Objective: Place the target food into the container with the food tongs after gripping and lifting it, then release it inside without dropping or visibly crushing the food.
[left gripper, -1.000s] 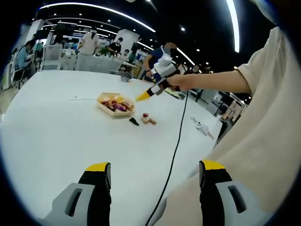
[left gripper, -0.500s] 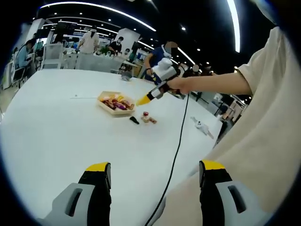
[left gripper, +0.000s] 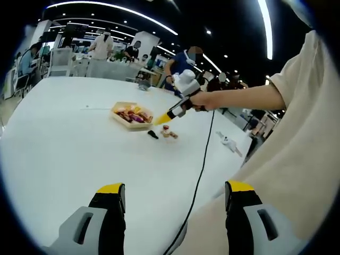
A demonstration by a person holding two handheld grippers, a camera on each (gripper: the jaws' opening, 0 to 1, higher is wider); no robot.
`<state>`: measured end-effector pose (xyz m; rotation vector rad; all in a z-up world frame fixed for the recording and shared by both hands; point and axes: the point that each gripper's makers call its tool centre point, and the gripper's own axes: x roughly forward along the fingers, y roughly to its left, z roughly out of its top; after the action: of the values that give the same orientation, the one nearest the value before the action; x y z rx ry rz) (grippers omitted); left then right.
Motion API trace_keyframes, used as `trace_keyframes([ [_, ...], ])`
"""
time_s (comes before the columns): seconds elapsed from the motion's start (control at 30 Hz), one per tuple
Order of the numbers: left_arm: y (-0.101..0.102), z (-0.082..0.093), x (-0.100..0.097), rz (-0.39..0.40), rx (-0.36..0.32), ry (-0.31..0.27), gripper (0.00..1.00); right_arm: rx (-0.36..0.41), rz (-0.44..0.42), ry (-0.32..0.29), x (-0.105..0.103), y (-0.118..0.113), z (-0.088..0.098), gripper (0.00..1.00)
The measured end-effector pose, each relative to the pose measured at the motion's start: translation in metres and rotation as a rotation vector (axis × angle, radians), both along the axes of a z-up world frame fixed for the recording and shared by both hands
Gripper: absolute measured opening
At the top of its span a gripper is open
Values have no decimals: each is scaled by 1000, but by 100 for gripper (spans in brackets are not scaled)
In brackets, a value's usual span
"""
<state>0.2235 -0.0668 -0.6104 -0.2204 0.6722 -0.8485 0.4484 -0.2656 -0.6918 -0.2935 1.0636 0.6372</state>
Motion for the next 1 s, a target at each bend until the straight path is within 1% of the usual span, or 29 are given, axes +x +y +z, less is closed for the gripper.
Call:
trace_keyframes([
  [0.07,1,0,0,2,1,0,77,-1,-1,2,-1,1,-2,28],
  [0.17,3,0,0,3,6,1,76,-38,16,-4,-4,-1,-8,28],
  [0.3,3,0,1,4,7,1,76,-52,24,-1,-5,-2,-12,28],
  [1.0,0,-3,2,4,9,20,77,-59,19,20,-3,-5,-28,28],
])
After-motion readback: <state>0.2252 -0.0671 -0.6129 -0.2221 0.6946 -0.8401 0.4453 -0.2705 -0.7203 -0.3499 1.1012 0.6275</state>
